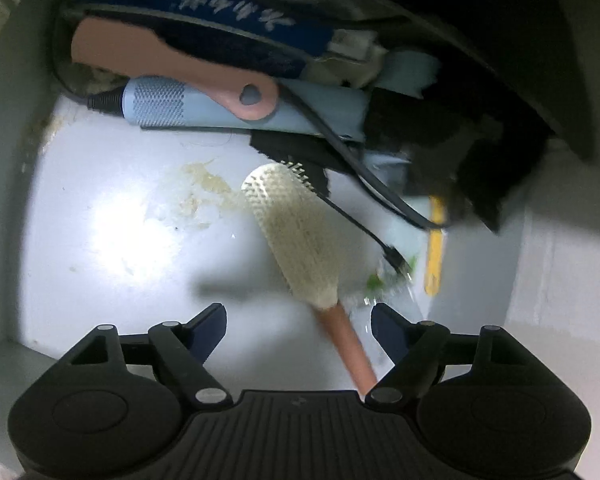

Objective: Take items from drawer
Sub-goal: 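Release the handle with the right gripper while the left gripper reaches into the drawer, then close the left gripper on the cream hairbrush's brown handle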

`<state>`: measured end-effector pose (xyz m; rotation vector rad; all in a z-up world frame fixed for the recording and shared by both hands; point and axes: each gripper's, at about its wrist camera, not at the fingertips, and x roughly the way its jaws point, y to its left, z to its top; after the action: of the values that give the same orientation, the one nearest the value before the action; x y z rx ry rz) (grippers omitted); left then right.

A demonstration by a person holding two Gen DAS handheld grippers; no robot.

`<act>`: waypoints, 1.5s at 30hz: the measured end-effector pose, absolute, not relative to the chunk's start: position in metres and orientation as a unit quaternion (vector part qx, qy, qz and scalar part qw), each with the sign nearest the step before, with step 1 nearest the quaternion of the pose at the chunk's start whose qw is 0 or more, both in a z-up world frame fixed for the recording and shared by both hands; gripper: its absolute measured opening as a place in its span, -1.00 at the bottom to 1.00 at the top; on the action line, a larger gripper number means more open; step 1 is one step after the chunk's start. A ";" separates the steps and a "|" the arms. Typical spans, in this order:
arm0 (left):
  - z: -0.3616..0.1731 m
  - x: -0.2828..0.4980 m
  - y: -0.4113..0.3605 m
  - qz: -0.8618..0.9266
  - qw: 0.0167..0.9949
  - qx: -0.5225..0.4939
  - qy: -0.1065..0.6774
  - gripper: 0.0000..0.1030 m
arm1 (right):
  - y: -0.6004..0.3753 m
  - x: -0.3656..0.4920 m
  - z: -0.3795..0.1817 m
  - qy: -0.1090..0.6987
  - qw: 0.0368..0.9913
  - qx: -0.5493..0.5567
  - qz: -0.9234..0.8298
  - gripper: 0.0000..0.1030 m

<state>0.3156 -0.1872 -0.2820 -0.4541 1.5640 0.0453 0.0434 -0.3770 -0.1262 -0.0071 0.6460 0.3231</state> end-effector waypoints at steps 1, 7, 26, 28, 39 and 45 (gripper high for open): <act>-0.289 0.318 -0.188 0.032 0.680 -0.216 0.700 0.48 | -0.380 0.042 -0.127 0.314 0.937 0.002 0.155 0.37; -0.315 0.329 -0.196 0.096 0.670 -0.240 0.696 0.30 | -0.395 0.035 -0.130 0.304 0.942 0.020 0.140 0.37; -0.308 0.344 -0.242 0.088 0.722 -0.125 0.675 0.01 | -0.406 0.024 -0.138 0.301 0.941 0.055 0.140 0.37; -0.306 0.346 -0.241 0.069 0.720 -0.113 0.681 -0.04 | -0.406 0.023 -0.138 0.301 0.942 0.057 0.139 0.37; -0.288 0.358 -0.196 0.016 0.712 -0.078 0.698 -0.13 | -0.398 0.023 -0.139 0.302 0.940 0.055 0.148 0.37; -0.288 0.365 -0.186 0.009 0.698 -0.080 0.712 0.03 | -0.389 0.026 -0.138 0.305 0.938 0.047 0.159 0.37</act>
<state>0.3650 -0.1858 -0.2878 -0.1783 1.5866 0.0205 0.0258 -0.3891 -0.1377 0.0966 0.6225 0.3253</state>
